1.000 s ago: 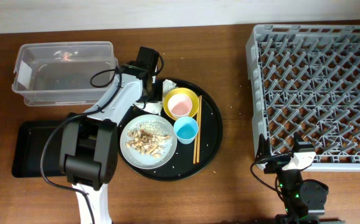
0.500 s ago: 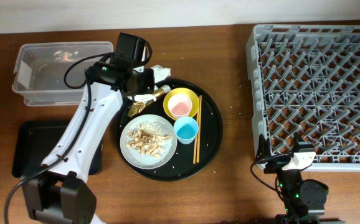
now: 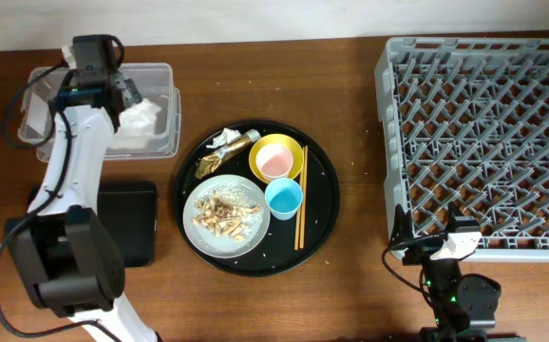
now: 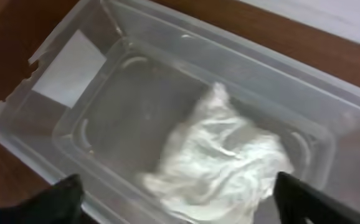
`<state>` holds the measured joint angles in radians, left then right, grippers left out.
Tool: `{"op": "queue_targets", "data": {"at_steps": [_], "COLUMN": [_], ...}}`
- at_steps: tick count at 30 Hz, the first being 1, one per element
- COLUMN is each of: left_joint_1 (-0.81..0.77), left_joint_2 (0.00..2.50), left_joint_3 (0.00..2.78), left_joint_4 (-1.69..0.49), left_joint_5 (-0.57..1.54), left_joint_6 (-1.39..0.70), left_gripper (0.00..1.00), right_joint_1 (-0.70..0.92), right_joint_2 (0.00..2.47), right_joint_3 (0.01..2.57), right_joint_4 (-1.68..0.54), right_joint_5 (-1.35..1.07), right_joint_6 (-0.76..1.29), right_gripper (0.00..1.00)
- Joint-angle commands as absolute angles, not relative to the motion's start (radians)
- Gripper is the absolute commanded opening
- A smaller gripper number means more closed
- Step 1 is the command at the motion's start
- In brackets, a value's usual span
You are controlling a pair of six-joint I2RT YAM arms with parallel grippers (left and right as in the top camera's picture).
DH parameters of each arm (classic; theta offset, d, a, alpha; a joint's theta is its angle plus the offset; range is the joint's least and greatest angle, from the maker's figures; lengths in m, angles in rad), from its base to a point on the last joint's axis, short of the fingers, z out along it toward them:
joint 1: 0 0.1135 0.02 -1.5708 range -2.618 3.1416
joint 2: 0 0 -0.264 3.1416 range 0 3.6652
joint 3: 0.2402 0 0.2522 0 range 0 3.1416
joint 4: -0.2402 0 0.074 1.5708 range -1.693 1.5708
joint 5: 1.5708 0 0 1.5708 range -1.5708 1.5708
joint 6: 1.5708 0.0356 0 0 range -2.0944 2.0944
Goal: Sort waste into correct bins and load items into the dishwasher rack
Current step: 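Grasp the tissue and carry it into the clear plastic bin, then return the left gripper to the tray and grasp the gold wrapper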
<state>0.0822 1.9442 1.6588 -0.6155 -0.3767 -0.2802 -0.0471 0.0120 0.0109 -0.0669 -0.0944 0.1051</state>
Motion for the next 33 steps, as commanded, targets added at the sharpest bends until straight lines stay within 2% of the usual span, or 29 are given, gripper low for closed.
{"op": "queue_targets", "data": {"at_steps": [1,5,8,9,10,11,13,16,19,21,22,26,28,29,33], "left_joint_1": [0.077,-0.009,-0.121,-0.173,-0.216,-0.264,-0.326,-0.331,-0.334,-0.332,-0.329,-0.326,-0.326,-0.326,-0.326], "left_joint_2": [1.946,1.852,1.747,1.73,1.736,1.755,1.815,1.919,2.011,2.106,2.154,2.212,2.212,2.206,2.086], "left_joint_3": [1.669,1.67,1.67,1.67,1.67,1.669,1.669,1.669,1.669,1.669,1.669,1.669,1.669,1.673,1.676], "left_joint_4": [-0.644,-0.735,-0.809,-0.842,-0.868,-0.89,-0.888,-0.858,-0.789,-0.706,-0.685,-0.669,-0.669,-0.672,-0.7], "left_joint_5": [-0.364,-0.081,-0.074,-0.066,-0.047,-0.028,-0.049,-0.094,-0.102,-0.106,-0.129,-0.184,-0.184,-0.184,-0.184], "left_joint_6": [-0.279,-0.253,-0.253,-0.253,-0.253,-0.254,-0.259,-0.398,-0.441,-0.469,-0.532,-0.533,-0.533,-0.533,-0.522], "left_gripper": [0.99,0.99,0.99,0.96,0.89,0.75,0.74,0.68,0.67,0.57,0.56,0.55,0.41,0.24,0.01], "right_joint_1": [-0.054,-0.054,-0.054,-0.054,-0.054,-0.054,-0.054,-0.054,-0.054,-0.054,-0.054,-0.054,-0.054,-0.054,-0.054], "right_joint_2": [0.006,0.006,0.006,0.006,0.006,0.006,0.006,0.006,0.006,0.006,0.006,0.006,0.006,0.006,0.006], "right_joint_3": [0.006,0.006,0.006,0.006,0.006,0.006,0.006,0.006,0.006,0.006,0.006,0.006,0.006,0.006,0.006], "right_joint_4": [-0.071,-0.072,-0.072,-0.072,-0.072,-0.072,-0.071,-0.072,-0.072,-0.072,-0.071,-0.072,-0.071,-0.072,-0.072], "right_joint_5": [-0.093,-0.093,-0.093,-0.093,-0.093,-0.093,-0.093,-0.093,-0.093,-0.093,-0.093,-0.093,-0.093,-0.093,-0.093], "right_joint_6": [0.108,0.108,0.108,0.108,0.108,0.108,0.108,0.108,0.108,0.108,0.108,0.108,0.108,0.108,0.108], "right_gripper": [0.98,0.98,0.98,0.98,0.98,0.98,0.98,0.99,0.98,0.98,0.98,0.98,0.98,0.98,0.98]}}
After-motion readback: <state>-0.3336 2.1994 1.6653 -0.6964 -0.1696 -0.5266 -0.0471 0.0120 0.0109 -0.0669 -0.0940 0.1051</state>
